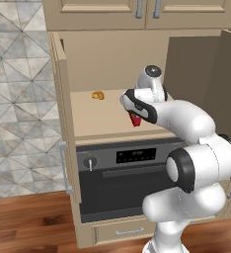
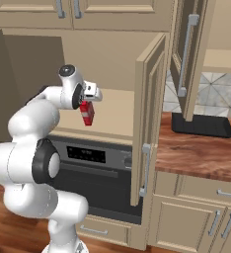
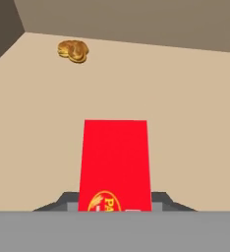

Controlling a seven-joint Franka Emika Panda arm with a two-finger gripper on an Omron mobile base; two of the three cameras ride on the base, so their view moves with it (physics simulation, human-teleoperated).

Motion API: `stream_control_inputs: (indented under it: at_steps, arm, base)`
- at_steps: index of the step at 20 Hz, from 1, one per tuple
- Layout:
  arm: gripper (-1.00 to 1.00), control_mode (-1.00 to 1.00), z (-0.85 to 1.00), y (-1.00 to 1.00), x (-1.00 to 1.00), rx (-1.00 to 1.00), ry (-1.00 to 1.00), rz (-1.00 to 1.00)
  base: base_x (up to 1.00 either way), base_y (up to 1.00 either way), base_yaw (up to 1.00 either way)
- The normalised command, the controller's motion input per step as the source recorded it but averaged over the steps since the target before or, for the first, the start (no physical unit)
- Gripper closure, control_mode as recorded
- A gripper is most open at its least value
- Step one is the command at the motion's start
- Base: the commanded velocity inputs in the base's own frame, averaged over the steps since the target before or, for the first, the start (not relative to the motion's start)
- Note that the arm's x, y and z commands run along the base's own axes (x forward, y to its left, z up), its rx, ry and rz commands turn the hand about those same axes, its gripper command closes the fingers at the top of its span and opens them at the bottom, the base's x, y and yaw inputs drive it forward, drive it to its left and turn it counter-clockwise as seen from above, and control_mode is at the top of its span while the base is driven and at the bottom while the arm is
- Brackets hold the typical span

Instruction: Pick the boxed food and bar from the counter and place them in the cabinets closest to them.

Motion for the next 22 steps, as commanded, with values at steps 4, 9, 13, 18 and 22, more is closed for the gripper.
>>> stream_control_inputs:
  at_steps: [4, 9, 13, 18, 22]
  arm:
    - [1.00, -1.00, -0.15, 0.00, 0.23, 0.00, 0.00, 0.00]
    - [1.00, -1.00, -0.18, 0.00, 0.26, 0.00, 0.01, 0.00]
    - [1.00, -1.00, -0.15, 0.00, 0.31, 0.00, 0.00, 0.00]
    - [1.00, -1.00, -0.13, 0.00, 0.37, 0.00, 0.00, 0.00]
    - [1.00, -1.00, -0.17, 0.00, 0.26, 0.00, 0.00, 0.00]
  base:
    - [0.00, 0.00, 0.00]
    - [0.00, 0.00, 0.00]
    - [0.00, 0.00, 0.00]
    - [0.00, 0.00, 0.00]
    - [0.00, 0.00, 0.00]
